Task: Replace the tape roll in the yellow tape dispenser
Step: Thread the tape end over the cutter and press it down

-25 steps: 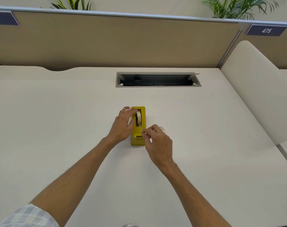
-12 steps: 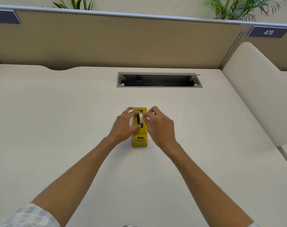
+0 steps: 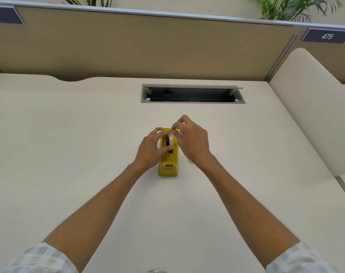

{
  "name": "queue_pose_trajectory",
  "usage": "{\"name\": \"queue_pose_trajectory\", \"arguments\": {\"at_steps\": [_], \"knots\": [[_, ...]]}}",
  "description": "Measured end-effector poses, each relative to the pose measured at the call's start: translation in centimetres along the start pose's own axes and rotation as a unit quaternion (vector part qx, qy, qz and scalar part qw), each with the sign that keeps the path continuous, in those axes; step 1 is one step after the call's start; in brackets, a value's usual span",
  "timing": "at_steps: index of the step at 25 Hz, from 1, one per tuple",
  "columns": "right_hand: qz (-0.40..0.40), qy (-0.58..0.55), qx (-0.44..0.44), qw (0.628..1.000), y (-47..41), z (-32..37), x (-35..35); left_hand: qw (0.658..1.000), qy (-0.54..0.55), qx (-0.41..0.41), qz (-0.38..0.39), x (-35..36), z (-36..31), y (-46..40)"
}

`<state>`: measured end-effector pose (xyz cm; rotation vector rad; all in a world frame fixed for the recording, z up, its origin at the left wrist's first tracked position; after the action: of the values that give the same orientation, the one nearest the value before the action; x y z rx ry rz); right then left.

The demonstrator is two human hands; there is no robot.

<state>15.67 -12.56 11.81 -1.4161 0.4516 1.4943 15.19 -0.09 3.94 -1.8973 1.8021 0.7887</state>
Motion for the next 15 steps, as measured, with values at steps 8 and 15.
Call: {"name": "queue_pose_trajectory", "arguments": {"at_steps": [8,15], "knots": [[0.020,-0.017,0.016,1.000,-1.0,-1.0,1.1,0.997,0.076,-0.001,0.010,0.1,-0.4,0.0],[0.041,-0.018,0.026,0.999,-1.2,-1.5,1.7,0.994,0.104,-0.007,0.014,0.1,-0.4,0.0]]}}
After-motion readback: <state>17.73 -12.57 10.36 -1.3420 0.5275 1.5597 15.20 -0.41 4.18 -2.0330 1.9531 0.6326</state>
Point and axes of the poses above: each hand's wrist, its own y-axis away from the middle knuckle, its own x-axis out of the palm, z = x × y, the point moved 7 cm from there along -y, towards the middle knuckle, and after that the axes turned 12 degrees about -x, right-handed, at the moved point
